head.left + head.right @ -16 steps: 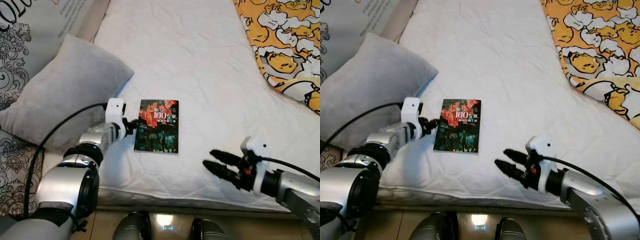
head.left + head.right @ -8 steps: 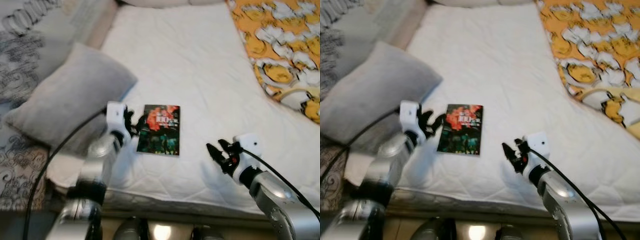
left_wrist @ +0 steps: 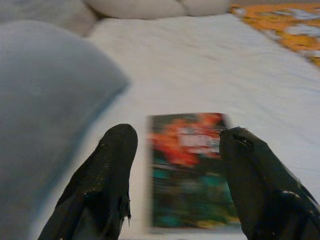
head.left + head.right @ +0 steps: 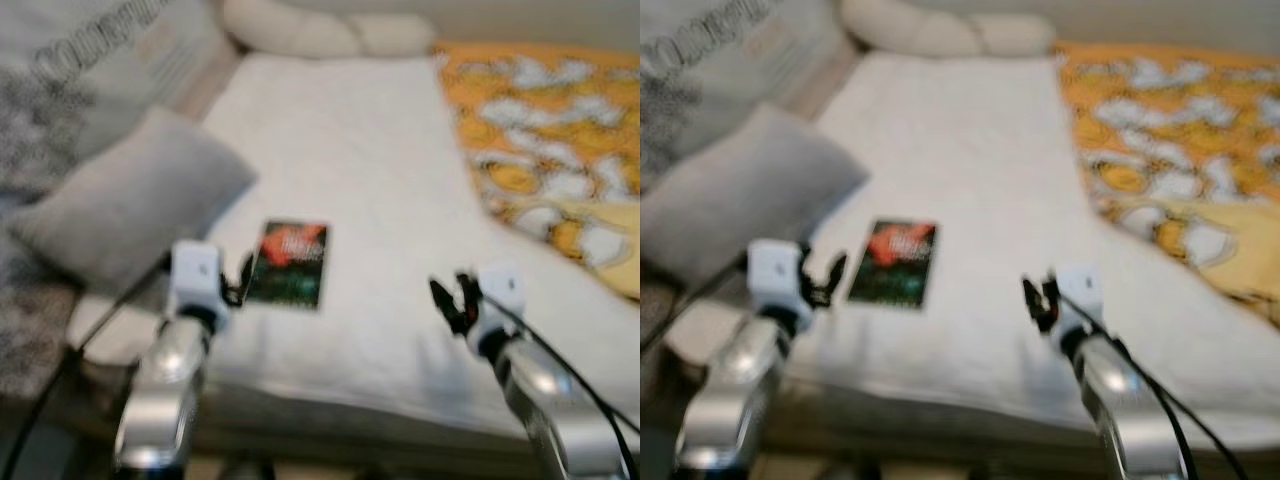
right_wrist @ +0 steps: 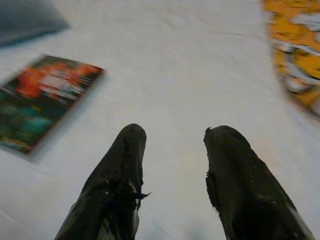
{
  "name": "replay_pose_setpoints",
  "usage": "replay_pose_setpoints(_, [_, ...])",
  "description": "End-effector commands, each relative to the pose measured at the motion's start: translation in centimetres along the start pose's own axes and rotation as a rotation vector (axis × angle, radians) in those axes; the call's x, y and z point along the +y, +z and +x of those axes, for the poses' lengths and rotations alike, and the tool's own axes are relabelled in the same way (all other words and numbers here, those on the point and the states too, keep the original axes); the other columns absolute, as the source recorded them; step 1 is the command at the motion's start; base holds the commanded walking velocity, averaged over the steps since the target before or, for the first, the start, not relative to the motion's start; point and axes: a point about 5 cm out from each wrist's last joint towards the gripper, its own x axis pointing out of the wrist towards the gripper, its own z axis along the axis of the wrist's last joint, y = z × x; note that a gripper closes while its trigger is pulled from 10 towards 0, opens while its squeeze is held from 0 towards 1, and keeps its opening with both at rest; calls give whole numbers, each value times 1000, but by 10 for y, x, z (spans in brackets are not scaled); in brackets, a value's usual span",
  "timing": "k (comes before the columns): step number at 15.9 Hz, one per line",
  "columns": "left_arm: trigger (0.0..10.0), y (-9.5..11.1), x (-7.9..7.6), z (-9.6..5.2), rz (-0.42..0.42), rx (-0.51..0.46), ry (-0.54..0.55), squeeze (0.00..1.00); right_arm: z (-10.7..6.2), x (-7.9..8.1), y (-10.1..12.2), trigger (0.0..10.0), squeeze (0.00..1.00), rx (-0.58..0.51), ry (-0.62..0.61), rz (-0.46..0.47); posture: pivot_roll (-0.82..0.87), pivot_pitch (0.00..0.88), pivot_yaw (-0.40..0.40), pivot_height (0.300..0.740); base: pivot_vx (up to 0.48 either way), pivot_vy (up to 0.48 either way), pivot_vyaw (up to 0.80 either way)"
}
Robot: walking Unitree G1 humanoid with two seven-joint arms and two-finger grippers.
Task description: Clean up the room
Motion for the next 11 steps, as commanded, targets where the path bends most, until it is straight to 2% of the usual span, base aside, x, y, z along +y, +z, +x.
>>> replay_pose_setpoints(1, [10000, 5, 6, -2, 11, -2, 34, 0, 1, 2, -3, 10000, 0, 7, -7, -10, -36, 27, 15, 740, 0, -480, 0])
replay_pose_setpoints(4, [10000, 13, 4, 1, -4, -5, 39, 0, 1, 1, -5, 10000, 0, 6, -28, 31, -43, 23, 34, 740, 0, -480, 0])
replay_pose_setpoints(11, [10000, 16, 1, 6, -12, 15, 37, 0, 4, -2, -6, 10000, 0, 2, -55, 28, -42, 13, 39, 740, 0, -480, 0])
